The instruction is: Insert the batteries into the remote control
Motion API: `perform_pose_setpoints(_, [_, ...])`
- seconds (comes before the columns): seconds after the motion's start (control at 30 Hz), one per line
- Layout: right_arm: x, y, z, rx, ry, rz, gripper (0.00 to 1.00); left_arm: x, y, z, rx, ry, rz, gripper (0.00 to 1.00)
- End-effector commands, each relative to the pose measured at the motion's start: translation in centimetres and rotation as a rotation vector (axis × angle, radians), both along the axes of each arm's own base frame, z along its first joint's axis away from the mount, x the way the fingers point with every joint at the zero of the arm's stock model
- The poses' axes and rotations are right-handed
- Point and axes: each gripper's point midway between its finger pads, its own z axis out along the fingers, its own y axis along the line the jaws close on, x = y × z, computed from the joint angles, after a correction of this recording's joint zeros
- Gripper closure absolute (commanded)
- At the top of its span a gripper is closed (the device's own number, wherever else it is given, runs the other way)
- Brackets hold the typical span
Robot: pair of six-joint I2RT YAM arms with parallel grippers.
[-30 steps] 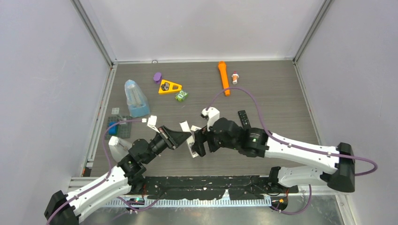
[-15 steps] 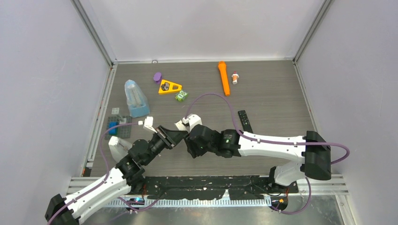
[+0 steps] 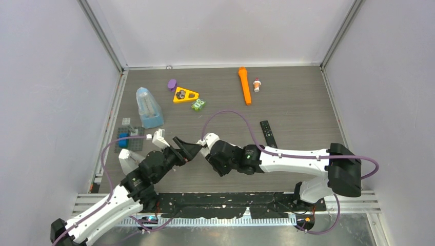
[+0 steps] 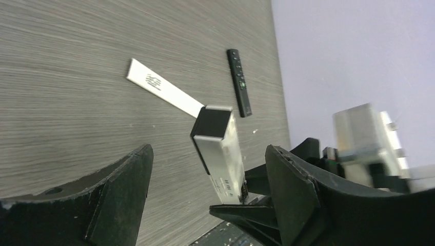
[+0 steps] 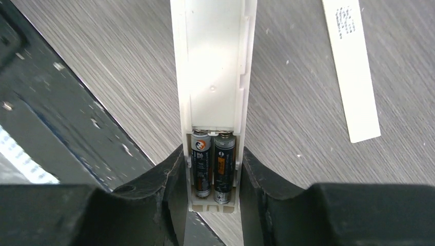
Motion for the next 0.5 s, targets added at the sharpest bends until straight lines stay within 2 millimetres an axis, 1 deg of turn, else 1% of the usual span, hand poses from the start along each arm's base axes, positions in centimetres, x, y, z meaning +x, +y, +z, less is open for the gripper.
perform_pose_setpoints(0.0, [-0.8,-1.2,-0.9,-0.06,-0.029,0.199,0.81,0.3,3.3,-0.2,0.137,0.012,0.113,0.19])
perform_pose_setpoints(0.1, [-1.2,-1.7,-2.0,-0.113,-0.026,0.266,0.81,0.0,4.8,-0.4,0.178,0.028,0.159,0.19])
perform_pose_setpoints(0.17, [-1.0,-1.8,-2.5,-0.146,-0.034,0.294,0.81,-0.2,5.9,-0.3,0.21,0.039,0.191,0.19])
perform_pose_setpoints(0.2, [-1.1,-2.4,-3.4,-0.203,-0.031,0.331,0.8,-0.3,6.3,-0.2,0.226,0.037,0.199,0.19])
perform_pose_setpoints(0.23, [-0.9,-2.3,-3.5,-0.223,-0.033,0.345,0.8,-0.3,6.8,-0.1,0.241,0.037,0.209,0.19])
perform_pose_setpoints(0.27, [-1.0,-2.9,-4.7,-0.288,-0.022,0.374,0.8,-0.4,7.1,0.1,0.253,0.031,0.216,0.19])
perform_pose_setpoints(0.3, [-0.9,-2.8,-4.8,-0.306,-0.022,0.389,0.79,-0.4,7.4,0.4,0.265,0.027,0.223,0.19])
perform_pose_setpoints(0.33, [-1.1,-3.3,-6.0,-0.362,0.0,0.424,0.79,-0.4,7.7,0.6,0.278,0.023,0.23,0.19])
perform_pose_setpoints(0.37, [-1.1,-3.1,-6.0,-0.373,0.006,0.444,0.78,-0.5,7.9,0.9,0.289,0.017,0.232,0.19])
perform_pose_setpoints(0.4, [-1.5,-3.9,-7.1,-0.433,0.037,0.481,0.79,-0.5,8.1,1.2,0.298,0.009,0.234,0.19])
perform_pose_setpoints(0.43, [-1.5,-4.1,-7.2,-0.465,0.044,0.496,0.8,-0.5,8.2,1.5,0.303,0.002,0.232,0.19])
perform_pose_setpoints(0.47, [-1.4,-4.4,-7.8,-0.499,0.055,0.501,0.8,-0.5,8.2,1.8,0.304,-0.005,0.233,0.19])
